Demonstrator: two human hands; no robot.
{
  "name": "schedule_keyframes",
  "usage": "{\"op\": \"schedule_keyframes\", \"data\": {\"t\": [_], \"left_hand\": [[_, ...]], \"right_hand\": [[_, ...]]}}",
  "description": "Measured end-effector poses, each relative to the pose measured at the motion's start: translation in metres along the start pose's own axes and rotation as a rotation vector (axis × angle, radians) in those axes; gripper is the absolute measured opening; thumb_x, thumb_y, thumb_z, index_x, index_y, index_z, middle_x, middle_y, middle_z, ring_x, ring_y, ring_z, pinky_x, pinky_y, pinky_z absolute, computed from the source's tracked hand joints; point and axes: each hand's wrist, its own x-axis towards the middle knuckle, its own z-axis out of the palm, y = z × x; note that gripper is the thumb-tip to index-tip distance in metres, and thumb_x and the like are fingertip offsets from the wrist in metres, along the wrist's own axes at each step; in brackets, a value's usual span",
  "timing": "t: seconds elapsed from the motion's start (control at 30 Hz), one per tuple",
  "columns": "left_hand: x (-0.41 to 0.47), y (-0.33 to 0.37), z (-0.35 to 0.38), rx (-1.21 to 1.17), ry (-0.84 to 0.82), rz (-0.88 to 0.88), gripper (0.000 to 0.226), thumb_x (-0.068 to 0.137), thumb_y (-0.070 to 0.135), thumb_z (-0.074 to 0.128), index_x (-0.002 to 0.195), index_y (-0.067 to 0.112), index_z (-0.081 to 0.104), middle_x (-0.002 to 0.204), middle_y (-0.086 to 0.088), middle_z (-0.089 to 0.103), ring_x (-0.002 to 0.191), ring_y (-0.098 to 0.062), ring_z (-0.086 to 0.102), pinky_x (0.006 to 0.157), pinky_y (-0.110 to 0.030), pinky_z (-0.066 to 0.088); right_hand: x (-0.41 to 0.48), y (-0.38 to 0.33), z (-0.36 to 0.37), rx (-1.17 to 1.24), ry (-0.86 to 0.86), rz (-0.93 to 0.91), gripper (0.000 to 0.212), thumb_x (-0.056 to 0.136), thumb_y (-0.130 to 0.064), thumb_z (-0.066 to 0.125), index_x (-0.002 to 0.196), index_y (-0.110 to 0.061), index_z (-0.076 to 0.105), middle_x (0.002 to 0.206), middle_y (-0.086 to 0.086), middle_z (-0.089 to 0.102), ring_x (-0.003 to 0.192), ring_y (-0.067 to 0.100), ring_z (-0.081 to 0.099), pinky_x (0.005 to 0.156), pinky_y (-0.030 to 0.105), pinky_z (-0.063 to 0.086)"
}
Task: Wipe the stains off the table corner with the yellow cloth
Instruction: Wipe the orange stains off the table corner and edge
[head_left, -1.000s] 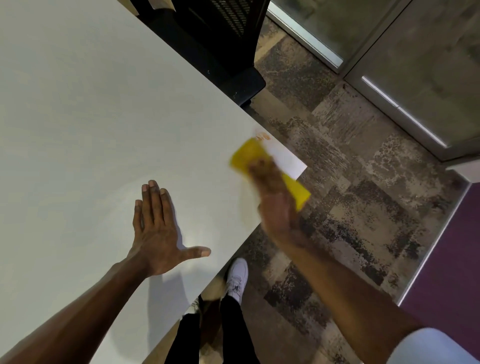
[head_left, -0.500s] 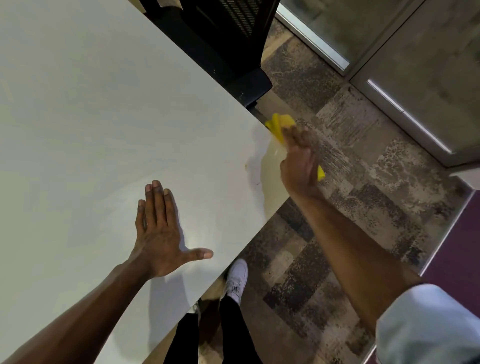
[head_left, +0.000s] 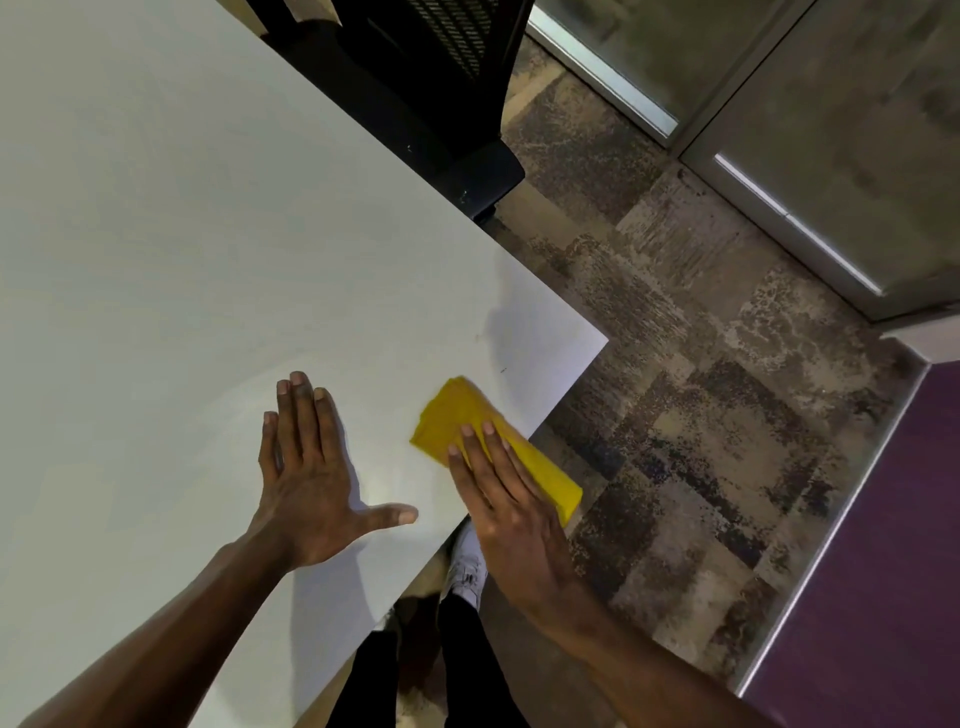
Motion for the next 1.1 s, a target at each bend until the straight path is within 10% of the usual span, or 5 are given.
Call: {"op": "schedule_keyframes", "data": {"t": [0.33,0.7,0.97,1.1], "left_hand": [[0.001,0.0,0.003,0.005,0.019,-0.012,0.172,0.056,0.118,0.035,0.164,0.0,-0.029,0.173,-0.022,-0.038,0.163,-0.037,-0.036,0.133,-0.058,-0.015],[0.0,0.015,-0.004,-0.118,0.155,0.03,0.15,0.074,0.109,0.038,0.172,0.002,0.0,0.181,-0.024,-0.012,0.169,-0.037,-0.015,0.135,-0.063,0.001],[0.043,0.047,-0.015,-0.063,-0.092,-0.022,0.181,0.044,0.121,0.034,0.164,0.004,-0.03,0.169,-0.026,-0.043,0.158,-0.04,-0.043,0.126,-0.062,-0.023],[0.05,0.044,-0.017,-0.027,-0.174,-0.009,0.189,0.025,0.124,0.026,0.152,0.007,-0.05,0.153,-0.023,-0.063,0.149,-0.041,-0.055,0.123,-0.068,-0.025]], "right_hand": [[0.067,0.022,-0.014,0.102,-0.066,0.39,0.076,0.088,0.011,0.03,0.159,-0.012,0.038,0.17,0.018,0.031,0.16,0.038,0.024,0.126,0.051,0.034],[-0.012,-0.013,-0.005,-0.055,-0.098,0.194,0.055,0.109,0.0,0.028,0.159,-0.017,0.042,0.168,0.01,0.036,0.156,0.042,0.033,0.119,0.049,0.046],[0.03,0.02,-0.013,-0.048,-0.166,0.252,0.071,0.097,0.0,0.009,0.161,-0.012,0.036,0.171,0.015,0.028,0.157,0.045,0.029,0.124,0.053,0.037],[-0.018,-0.017,-0.009,0.013,-0.013,0.144,0.05,0.108,0.005,0.034,0.149,-0.012,0.057,0.158,0.013,0.051,0.146,0.044,0.047,0.112,0.049,0.053]]}}
